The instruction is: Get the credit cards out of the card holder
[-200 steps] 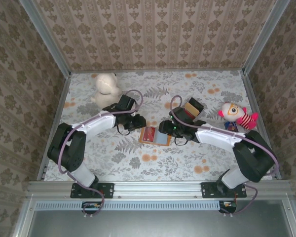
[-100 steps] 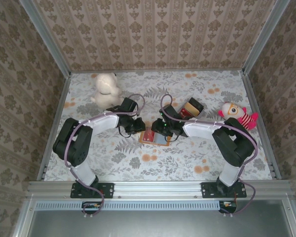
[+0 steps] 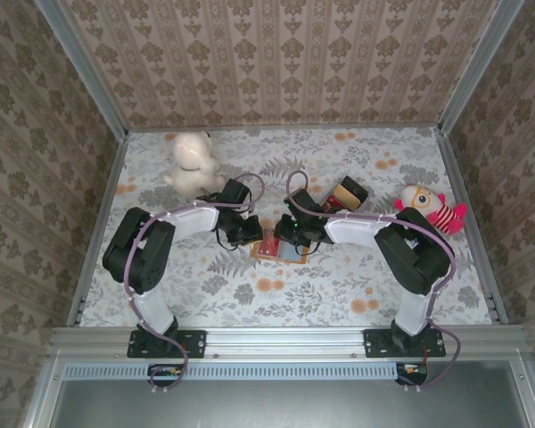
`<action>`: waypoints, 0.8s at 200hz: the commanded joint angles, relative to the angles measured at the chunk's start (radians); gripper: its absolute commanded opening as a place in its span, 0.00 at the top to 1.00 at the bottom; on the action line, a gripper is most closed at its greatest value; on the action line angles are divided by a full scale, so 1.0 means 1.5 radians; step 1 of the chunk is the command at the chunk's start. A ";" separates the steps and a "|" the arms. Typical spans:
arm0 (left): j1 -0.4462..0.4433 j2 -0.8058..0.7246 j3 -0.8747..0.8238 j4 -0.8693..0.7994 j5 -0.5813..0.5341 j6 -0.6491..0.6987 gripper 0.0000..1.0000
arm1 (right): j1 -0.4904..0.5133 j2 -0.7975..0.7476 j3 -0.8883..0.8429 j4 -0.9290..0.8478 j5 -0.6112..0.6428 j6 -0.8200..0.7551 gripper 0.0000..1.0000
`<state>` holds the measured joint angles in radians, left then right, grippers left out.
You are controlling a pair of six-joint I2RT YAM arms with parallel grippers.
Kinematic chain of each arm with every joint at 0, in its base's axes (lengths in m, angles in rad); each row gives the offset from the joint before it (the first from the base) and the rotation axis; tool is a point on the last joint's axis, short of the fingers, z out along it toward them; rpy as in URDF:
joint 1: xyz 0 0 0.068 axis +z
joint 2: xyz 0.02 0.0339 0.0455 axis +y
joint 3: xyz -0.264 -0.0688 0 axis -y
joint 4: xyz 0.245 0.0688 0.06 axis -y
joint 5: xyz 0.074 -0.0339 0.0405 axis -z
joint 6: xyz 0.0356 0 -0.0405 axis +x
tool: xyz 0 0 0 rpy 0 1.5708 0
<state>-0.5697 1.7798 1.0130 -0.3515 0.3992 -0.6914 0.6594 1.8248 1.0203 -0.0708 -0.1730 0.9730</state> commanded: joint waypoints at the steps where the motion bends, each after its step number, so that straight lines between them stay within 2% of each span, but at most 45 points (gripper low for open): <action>1: -0.005 0.010 0.011 -0.002 0.012 0.009 0.88 | 0.005 0.018 0.018 -0.029 0.003 -0.001 0.79; 65: -0.007 0.016 0.007 -0.002 0.011 0.011 0.90 | 0.005 0.038 0.026 -0.023 -0.017 -0.004 0.79; 160: -0.007 0.012 0.000 -0.004 0.009 0.011 0.91 | 0.005 0.023 0.021 -0.028 -0.017 -0.019 0.89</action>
<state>-0.5705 1.7851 1.0130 -0.3515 0.4042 -0.6914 0.6598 1.8584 1.0374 -0.0837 -0.1841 0.9672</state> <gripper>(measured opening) 0.092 0.127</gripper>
